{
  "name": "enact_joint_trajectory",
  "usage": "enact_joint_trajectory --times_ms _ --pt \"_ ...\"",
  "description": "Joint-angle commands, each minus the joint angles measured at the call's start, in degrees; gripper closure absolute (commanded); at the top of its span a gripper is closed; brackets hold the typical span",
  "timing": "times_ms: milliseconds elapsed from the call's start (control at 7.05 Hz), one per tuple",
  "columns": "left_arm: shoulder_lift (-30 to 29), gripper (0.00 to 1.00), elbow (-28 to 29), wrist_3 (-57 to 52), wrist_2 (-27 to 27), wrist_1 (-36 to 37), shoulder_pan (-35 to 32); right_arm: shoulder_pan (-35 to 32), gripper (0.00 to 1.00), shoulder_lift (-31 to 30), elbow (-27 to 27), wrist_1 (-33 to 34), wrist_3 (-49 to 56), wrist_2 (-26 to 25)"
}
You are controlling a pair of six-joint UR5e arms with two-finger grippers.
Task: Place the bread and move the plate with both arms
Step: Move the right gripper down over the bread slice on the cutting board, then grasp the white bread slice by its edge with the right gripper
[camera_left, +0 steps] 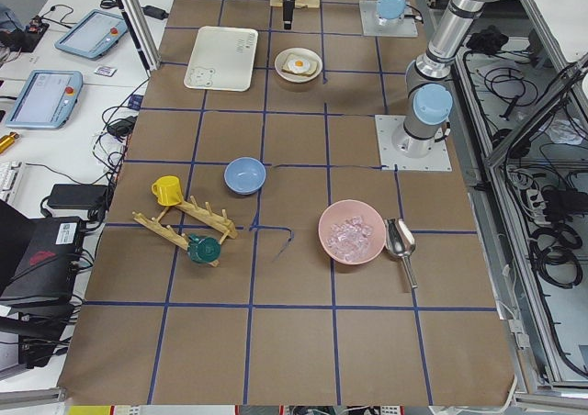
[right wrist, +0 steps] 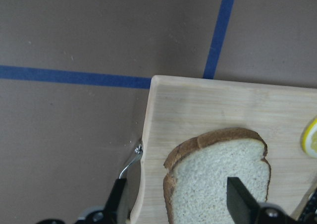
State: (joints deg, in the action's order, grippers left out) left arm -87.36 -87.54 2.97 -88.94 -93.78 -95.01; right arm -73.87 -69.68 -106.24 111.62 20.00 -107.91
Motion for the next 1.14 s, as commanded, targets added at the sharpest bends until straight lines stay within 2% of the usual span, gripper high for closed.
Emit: enact_joint_trajectory --times_ms 0,284,426,568,709,993 --pt "0.00 0.00 0.00 0.02 0.00 0.00 0.00 1.00 0.26 0.94 -0.81 0.79 -0.05 -0.11" --pt "0.00 0.00 0.00 0.02 0.00 0.00 0.09 1.44 0.28 1.99 -0.81 0.71 0.04 -0.11" --pt "0.00 0.00 0.00 0.02 0.00 0.00 0.00 2.57 0.33 3.05 -0.98 0.79 0.13 -0.11" --pt "0.00 0.00 0.00 0.02 0.00 0.00 0.00 3.02 0.33 3.06 -1.07 0.62 0.13 -0.03" --pt "0.00 0.00 0.00 0.02 0.00 0.00 0.09 3.03 0.43 3.06 -1.07 0.53 0.04 -0.02" --pt "0.00 0.00 0.00 -0.07 -0.09 0.00 0.09 3.03 0.88 2.62 -0.81 0.44 -0.22 0.41"
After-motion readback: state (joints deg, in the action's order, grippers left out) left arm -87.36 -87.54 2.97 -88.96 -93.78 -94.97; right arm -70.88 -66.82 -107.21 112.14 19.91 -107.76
